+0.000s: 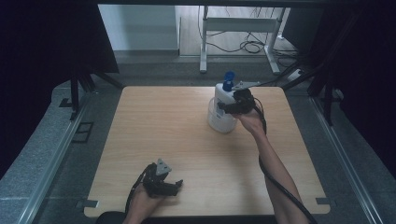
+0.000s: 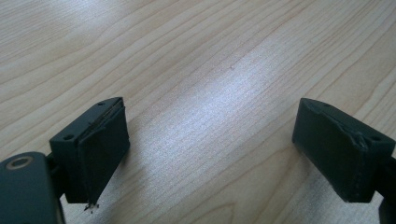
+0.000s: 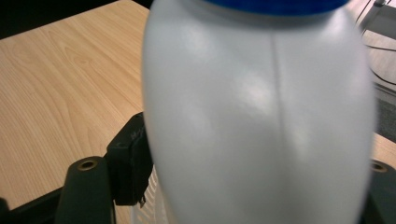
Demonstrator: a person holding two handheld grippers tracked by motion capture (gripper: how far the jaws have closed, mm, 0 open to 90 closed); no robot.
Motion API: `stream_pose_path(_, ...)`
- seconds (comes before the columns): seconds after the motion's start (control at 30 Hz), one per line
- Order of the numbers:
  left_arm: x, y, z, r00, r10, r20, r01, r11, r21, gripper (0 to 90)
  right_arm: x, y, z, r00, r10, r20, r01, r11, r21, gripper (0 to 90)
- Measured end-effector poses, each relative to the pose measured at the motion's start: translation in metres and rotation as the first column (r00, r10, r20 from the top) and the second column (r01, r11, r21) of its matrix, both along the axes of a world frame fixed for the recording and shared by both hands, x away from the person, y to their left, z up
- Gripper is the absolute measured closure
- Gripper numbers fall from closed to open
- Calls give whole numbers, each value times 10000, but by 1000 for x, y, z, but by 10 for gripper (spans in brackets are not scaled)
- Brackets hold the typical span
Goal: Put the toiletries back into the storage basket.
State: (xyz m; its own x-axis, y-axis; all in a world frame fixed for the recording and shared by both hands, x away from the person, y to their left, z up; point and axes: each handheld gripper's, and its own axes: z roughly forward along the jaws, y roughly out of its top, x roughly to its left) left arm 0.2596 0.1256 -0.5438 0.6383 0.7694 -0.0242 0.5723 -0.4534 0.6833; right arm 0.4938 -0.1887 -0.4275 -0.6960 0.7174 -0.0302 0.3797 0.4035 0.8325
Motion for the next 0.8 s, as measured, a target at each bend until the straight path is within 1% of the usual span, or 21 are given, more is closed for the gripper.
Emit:
stream_pose_path(0.23,0,0,0,10000,-1,5,1,10000,-4,101,-5,-2,4,9997,88,241,-89,10000,13,267)
stream_pose_path(0.5,0,0,0,10000,4,9,-4,10000,-15,101,-10,-5,10,9993,70,364,-69,10000,-41,243)
stream_pose_path(0.8,0,0,0,10000,9,12,-9,10000,-21,101,-17,-10,17,9985,126,535,-135,9998,173,235)
